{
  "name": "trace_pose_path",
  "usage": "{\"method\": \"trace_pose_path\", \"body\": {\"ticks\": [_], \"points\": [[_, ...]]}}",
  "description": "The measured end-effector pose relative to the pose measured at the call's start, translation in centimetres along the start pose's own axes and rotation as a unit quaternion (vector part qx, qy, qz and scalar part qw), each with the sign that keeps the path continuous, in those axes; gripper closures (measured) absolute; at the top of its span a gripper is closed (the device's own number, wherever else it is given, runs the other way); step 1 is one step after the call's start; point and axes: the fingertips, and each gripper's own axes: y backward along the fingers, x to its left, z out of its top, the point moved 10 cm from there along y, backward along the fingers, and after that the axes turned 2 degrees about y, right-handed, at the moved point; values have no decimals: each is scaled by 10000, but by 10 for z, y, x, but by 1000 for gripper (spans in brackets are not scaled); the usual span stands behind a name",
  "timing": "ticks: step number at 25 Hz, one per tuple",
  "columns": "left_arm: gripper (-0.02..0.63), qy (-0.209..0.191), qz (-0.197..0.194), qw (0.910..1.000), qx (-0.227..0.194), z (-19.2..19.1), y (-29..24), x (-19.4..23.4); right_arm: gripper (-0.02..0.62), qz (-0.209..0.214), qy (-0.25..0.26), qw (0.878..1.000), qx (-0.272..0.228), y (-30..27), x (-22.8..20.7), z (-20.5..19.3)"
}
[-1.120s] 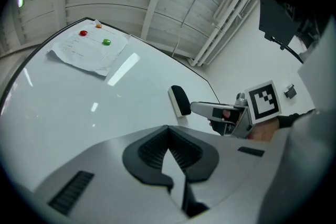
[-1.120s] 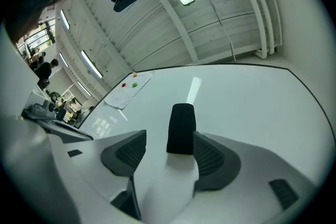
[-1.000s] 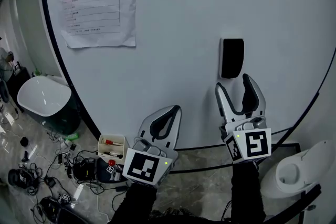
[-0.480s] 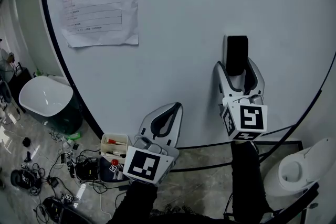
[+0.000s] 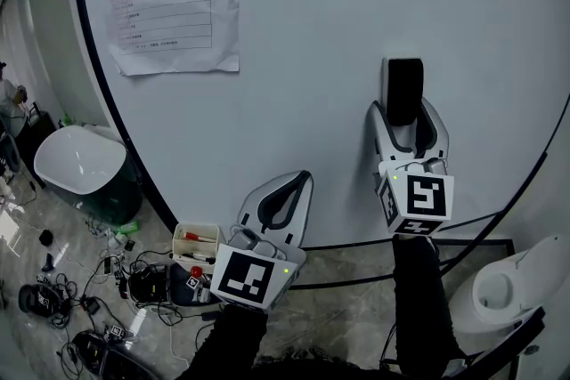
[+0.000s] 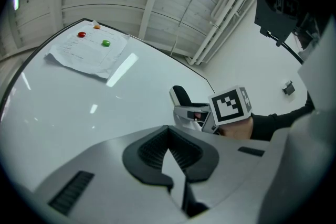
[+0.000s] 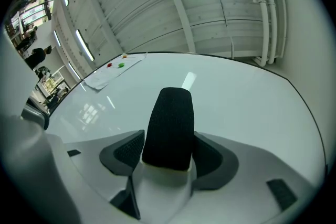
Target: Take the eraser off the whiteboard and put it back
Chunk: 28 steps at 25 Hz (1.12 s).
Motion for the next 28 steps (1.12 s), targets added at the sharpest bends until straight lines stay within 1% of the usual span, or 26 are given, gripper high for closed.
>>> {"method": "trace_pose_path", "body": {"ticks": [5,10,14,19,25,28], "points": [[600,-112,-52,9999,33,1,0,-2,314,16,-148,9999,85,0,-2,1],[600,-35,-12,10000,30,1,3,-4,318,72,-254,9996,64,5,-3,4],[600,-111,-20,9999,114,-2,4,-4,319,113,-276,9995,72,11,-4,5],[600,-16,-36,9999,101,-2,4,-8,319,90,-312,9995,15,25,-6,6],[600,-44,-73,9999,118,-3,4,-13,319,160,-273,9995,26,47,-10,16],[600,-28,-73,9999,98,-4,4,-17,319,194,-339,9992,-48,61,-11,22]]}}
